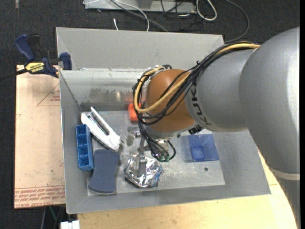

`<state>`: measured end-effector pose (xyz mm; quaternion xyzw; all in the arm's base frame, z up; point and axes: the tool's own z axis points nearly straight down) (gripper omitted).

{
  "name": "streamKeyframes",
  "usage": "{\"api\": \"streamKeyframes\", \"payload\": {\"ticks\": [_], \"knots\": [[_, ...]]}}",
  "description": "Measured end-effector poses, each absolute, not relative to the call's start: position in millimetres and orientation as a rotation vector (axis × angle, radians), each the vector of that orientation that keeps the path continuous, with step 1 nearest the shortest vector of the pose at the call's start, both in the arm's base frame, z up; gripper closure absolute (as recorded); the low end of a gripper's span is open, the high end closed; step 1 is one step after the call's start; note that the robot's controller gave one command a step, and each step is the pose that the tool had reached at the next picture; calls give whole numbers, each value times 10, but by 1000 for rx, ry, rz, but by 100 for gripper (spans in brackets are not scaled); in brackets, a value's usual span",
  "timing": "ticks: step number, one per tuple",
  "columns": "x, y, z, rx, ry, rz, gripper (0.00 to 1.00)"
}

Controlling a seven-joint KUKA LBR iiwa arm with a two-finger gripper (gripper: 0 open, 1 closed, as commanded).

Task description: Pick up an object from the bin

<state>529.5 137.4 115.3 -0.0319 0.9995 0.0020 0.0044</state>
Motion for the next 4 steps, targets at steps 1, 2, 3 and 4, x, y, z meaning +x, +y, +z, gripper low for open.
{"api": "streamKeyframes", "payload": {"ticks": [1,2,3,4], "knots": [[5151,1370,2202,-240,3136,3,0],[4998,1307,1305,-300,3122,6,0],[4975,1302,973,-339,3121,5,0],[5015,1269,1969,-301,3116,8,0]]}}
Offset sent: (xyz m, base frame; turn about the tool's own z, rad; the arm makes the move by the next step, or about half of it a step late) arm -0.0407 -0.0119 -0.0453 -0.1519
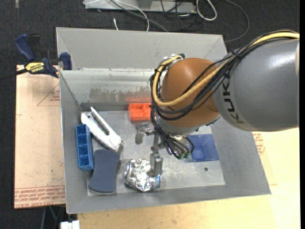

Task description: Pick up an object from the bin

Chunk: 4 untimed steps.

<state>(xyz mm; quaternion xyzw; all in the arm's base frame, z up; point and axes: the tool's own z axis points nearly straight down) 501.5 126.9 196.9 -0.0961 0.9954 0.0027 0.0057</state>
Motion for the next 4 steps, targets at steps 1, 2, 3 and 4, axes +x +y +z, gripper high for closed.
{"api": "streamKeyframes", "payload": {"ticks": [1,2,3,4], "knots": [[5154,1206,2925,-270,3134,4,0],[5080,997,1993,-432,3114,6,0],[4903,1927,2111,-459,3089,14,0],[4776,1033,1405,-600,3102,-4,0]]}}
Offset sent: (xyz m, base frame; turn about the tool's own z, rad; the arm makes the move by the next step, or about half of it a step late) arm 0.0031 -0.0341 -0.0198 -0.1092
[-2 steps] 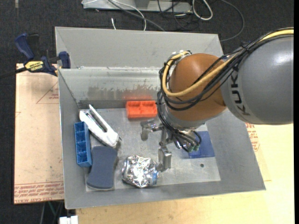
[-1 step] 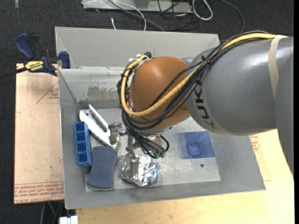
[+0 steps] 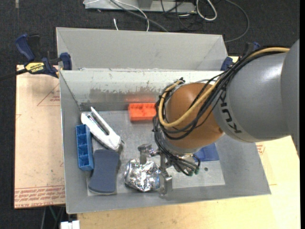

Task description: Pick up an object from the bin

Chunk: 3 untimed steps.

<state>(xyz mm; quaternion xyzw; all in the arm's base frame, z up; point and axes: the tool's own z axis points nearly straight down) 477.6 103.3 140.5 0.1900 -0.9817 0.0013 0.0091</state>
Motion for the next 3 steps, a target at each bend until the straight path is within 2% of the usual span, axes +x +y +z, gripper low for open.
{"api": "streamKeyframes", "payload": {"ticks": [1,2,3], "knots": [[4936,1306,1871,741,-3083,-20,0],[4837,1331,927,638,-3079,-7,0],[4968,1310,897,685,-3063,-10,0]]}}
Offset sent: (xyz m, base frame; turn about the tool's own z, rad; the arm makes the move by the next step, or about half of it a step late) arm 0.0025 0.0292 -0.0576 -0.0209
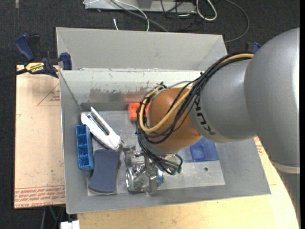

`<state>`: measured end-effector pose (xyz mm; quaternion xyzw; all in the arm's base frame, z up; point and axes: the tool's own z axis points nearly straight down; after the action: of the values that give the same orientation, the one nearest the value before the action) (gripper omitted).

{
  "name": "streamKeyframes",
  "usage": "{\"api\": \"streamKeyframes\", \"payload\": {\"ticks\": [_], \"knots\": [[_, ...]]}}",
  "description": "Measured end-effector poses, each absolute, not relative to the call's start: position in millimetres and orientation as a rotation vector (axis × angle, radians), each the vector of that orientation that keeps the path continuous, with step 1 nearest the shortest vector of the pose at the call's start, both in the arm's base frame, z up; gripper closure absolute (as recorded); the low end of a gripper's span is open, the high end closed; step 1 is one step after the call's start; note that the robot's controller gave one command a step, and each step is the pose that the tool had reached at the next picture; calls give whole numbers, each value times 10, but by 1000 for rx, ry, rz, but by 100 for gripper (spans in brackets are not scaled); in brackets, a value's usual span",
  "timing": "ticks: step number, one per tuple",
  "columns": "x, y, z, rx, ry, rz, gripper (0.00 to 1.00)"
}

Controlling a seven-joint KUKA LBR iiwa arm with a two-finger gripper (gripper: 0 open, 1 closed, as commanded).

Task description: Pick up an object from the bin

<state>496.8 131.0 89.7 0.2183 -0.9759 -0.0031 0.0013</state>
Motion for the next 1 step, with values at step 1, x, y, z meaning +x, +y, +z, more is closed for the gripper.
{"api": "streamKeyframes", "payload": {"ticks": [1], "knots": [[5189,1251,895,929,-3004,-11,0]]}}
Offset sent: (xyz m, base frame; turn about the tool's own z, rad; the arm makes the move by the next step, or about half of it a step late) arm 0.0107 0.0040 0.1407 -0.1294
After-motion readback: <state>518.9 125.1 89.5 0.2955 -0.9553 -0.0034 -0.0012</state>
